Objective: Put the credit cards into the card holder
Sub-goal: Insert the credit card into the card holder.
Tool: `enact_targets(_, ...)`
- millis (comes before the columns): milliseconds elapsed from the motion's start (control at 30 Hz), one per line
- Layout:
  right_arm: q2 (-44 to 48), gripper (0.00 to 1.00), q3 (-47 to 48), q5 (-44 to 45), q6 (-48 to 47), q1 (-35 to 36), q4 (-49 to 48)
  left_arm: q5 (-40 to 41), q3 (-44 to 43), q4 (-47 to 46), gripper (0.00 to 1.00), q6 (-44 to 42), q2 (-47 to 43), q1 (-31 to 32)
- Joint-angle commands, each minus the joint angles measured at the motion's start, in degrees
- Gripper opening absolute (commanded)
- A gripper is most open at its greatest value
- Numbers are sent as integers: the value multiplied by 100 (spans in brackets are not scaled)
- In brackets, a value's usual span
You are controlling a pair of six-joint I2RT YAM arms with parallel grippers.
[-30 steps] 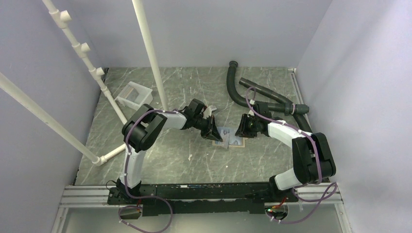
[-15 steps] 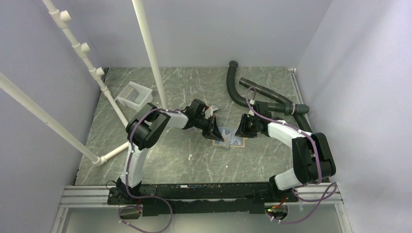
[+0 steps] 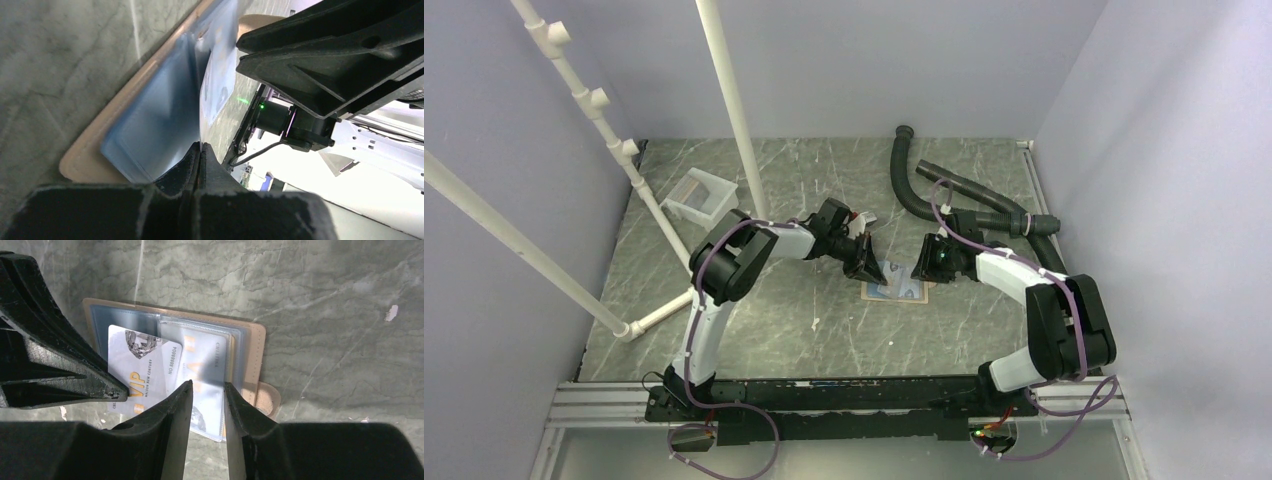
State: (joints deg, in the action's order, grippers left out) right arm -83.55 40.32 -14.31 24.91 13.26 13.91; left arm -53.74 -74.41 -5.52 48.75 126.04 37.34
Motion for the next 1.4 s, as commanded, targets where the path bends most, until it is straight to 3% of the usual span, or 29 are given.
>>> enact_targets(0, -85, 33, -107, 411, -87, -25, 234, -24, -223, -49, 0, -121, 172, -8)
enact_targets(267, -366, 30, -76, 139, -116, -25, 183, 25, -178, -592, 0, 128, 266, 1)
enact_targets(733, -441, 29, -69, 90, -135, -25, 182, 420, -260, -412, 0, -70, 245, -5)
enact_targets(1000, -415, 29, -93, 70, -103, -25, 182, 714, 36, -941, 0, 420, 139, 130)
enact_targets(1133, -289, 30, -107, 166, -30, -33, 207, 976, -171, -436, 0, 212, 90, 404)
enact_targets(1233, -90, 31, -153, 296, 21, -80, 241, 1332, -261, 34, 11, -43, -68, 490)
enact_targets(1367, 49, 31, -226, 345, 49, -241, 262, 1790, -229, 427, 41, -285, -411, 532)
